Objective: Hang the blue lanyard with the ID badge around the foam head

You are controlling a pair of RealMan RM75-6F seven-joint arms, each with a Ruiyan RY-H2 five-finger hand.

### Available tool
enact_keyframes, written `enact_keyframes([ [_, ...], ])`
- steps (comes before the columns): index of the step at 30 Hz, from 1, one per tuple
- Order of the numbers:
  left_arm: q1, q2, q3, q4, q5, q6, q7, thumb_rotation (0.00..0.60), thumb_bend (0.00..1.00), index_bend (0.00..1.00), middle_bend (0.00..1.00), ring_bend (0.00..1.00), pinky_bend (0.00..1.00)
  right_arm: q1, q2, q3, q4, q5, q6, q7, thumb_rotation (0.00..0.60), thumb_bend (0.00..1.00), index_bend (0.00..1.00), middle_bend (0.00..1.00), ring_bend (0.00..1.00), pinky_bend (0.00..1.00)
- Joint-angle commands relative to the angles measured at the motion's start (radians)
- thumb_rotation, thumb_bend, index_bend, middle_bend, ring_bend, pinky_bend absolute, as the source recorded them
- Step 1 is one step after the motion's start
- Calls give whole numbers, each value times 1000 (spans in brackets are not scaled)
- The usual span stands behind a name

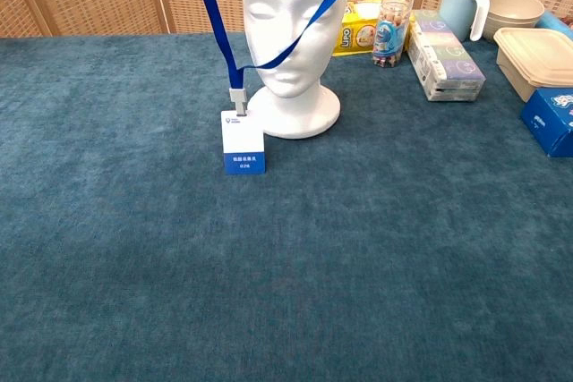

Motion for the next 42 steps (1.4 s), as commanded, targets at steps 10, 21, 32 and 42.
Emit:
enact_keyframes([
  [10,-57,-46,-23,125,-43,-53,-79,598,446,642,959,1000,1000,79,-37,10,169,62,-55,40,600,573,632,1000,1000,1000],
  [21,-113,-95,-40,242,-57,-67,-104,598,438,644,961,1000,1000,130,-85,7,287,68,-89,74,600,573,636,1000,1000,1000],
  [32,-173,-143,-65,356,-110,-99,-115,599,430,644,961,1000,1000,200,-145,5,398,112,-120,67,600,574,639,1000,1000,1000],
  [42,-212,-189,-69,455,-127,-116,-132,599,419,644,962,1000,1000,255,-192,-15,484,154,-142,22,600,573,643,1000,1000,1000],
])
